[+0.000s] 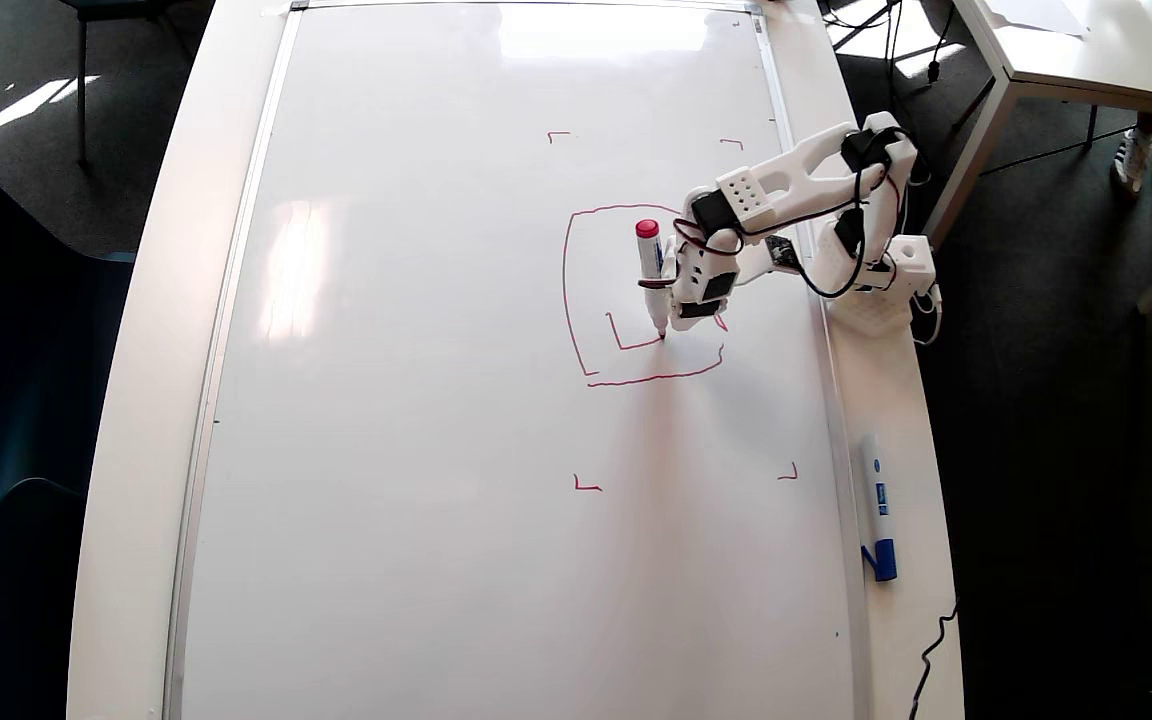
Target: Draw on a whiteboard a robot head using a pen attached to the gripper
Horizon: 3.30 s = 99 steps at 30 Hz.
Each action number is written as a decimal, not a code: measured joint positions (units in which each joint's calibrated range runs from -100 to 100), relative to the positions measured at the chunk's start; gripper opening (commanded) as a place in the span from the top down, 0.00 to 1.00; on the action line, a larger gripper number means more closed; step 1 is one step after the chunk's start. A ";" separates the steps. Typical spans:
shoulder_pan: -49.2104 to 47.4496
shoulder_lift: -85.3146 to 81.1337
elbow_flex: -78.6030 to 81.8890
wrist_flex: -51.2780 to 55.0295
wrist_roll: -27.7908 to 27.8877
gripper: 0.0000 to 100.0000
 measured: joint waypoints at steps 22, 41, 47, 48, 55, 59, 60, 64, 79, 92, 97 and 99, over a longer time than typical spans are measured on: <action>9.73 1.69 -1.55 -3.38 4.70 0.99; 9.73 8.13 -11.69 -4.39 4.33 0.99; 10.03 7.29 -16.72 0.68 3.38 0.99; 10.03 6.61 -17.36 1.27 3.38 0.99; 12.82 4.15 -17.91 3.46 3.96 0.99; 15.31 4.07 -17.18 3.29 5.44 0.99; 15.38 4.07 -16.90 3.29 5.50 0.99; 15.99 4.07 -16.81 3.29 5.55 0.99; 16.74 6.52 -13.25 0.42 5.55 0.99; 16.44 7.37 -11.97 -1.94 5.55 0.99; 16.37 7.37 -11.60 -2.28 5.55 0.99; 16.37 7.37 -11.60 -2.28 5.55 0.99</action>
